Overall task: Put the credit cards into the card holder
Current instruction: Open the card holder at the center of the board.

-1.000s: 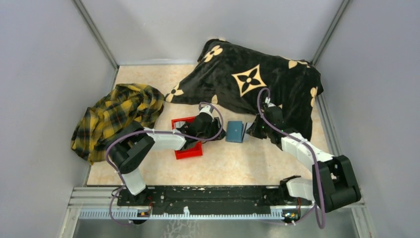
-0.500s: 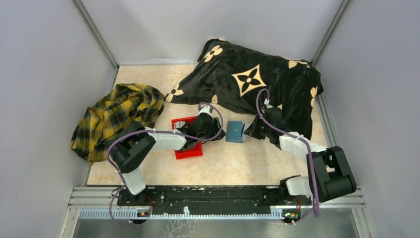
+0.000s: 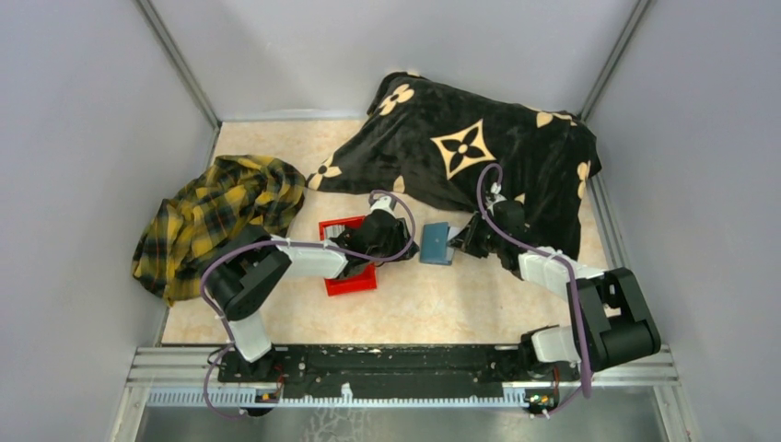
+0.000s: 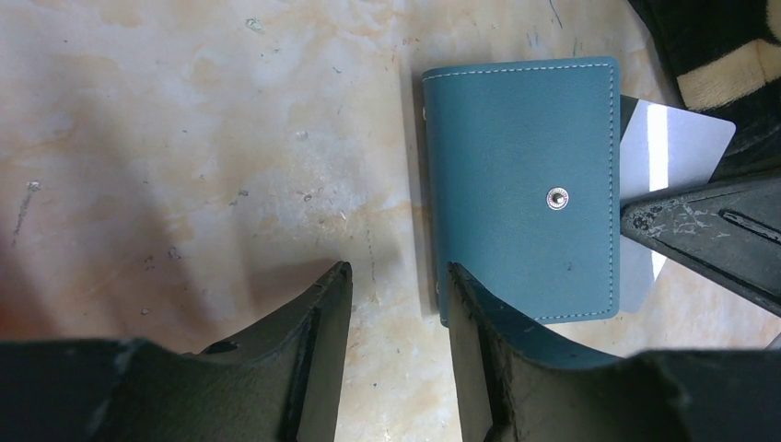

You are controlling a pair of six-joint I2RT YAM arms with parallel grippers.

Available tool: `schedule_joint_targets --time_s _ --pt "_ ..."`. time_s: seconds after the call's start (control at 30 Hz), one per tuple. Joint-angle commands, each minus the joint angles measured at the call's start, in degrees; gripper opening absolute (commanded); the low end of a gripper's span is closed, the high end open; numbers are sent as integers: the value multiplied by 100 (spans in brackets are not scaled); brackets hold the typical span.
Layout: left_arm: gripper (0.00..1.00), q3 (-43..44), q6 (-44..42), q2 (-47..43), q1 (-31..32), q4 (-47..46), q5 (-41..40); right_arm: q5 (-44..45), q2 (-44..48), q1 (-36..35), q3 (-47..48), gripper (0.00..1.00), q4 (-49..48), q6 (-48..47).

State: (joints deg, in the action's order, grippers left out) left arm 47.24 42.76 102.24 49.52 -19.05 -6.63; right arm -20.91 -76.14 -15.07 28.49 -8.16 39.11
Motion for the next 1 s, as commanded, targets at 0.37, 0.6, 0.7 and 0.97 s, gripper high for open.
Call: schedule_joint_targets --time_s 0.37,0.6,0.7,0.97 --pt "46 65 -22 248 117 379 240 -286 102 -156 481 0 -373 86" --pt "45 58 -62 266 128 452 319 -90 -63 -513 749 0 -301 74" --pt "45 70 -95 279 128 486 347 -48 -169 -590 788 0 -315 56" --pt "45 35 -174 81 146 1031 199 153 -459 -876 878 0 -232 -164"
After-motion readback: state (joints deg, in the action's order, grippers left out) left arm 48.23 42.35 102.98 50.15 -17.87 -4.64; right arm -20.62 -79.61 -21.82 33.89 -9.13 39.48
